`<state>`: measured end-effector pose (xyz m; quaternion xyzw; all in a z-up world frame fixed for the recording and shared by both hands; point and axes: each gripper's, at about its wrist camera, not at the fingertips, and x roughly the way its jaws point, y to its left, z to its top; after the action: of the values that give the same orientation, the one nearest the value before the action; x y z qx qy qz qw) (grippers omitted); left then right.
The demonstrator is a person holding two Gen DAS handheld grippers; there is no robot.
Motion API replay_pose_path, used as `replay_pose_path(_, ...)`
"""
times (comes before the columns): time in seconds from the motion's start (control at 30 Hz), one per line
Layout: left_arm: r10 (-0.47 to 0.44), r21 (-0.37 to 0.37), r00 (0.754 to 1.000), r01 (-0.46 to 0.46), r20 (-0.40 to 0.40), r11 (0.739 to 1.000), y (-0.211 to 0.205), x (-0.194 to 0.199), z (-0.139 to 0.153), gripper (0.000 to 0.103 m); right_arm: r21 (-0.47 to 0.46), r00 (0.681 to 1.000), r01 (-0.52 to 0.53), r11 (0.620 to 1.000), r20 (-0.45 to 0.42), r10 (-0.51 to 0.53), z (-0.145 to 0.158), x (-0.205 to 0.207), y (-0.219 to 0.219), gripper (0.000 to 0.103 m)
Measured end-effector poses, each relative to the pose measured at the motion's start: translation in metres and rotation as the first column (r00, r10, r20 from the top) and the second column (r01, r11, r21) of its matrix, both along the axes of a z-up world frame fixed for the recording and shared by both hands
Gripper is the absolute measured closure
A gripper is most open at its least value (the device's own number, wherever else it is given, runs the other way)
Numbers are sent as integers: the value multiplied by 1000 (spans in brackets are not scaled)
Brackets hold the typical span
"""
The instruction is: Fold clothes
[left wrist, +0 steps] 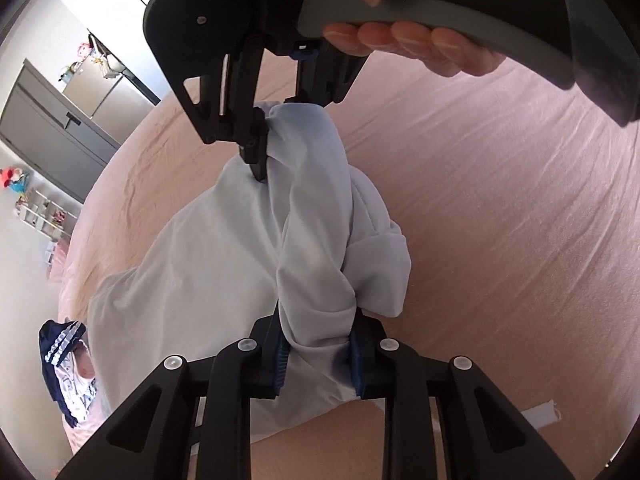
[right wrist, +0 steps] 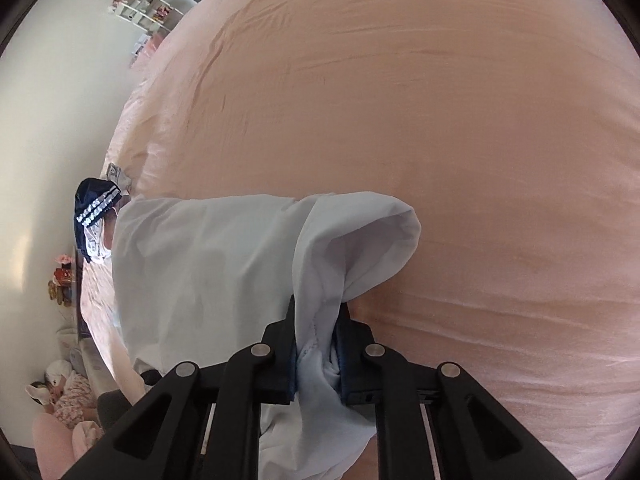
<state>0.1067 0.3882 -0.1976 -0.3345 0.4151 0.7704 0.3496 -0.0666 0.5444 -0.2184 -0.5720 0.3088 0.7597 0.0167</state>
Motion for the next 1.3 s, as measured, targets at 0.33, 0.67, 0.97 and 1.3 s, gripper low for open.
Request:
replay_pose_path(0.33,64,72,998,-64,-7,995,-9,4,31,82,133,998,-66,989,26,63,42,-12,-19,91)
replay_pose_path(0.67,126,147,992,-129,30,981,-41,43,48,83,239,990,-133,962,68,120,76,-47,-52,91)
replay_pose_path(0.97,180,217,975,-206,133,954,-63,-8,63,83,285,979,-200,937,88,182,95,-83,-92,91)
replay_pose_path(1.3,315,240,913,-377,260,894,-123,-105,54,83,319,964,-266,910,120,239,91,-136,-151,91)
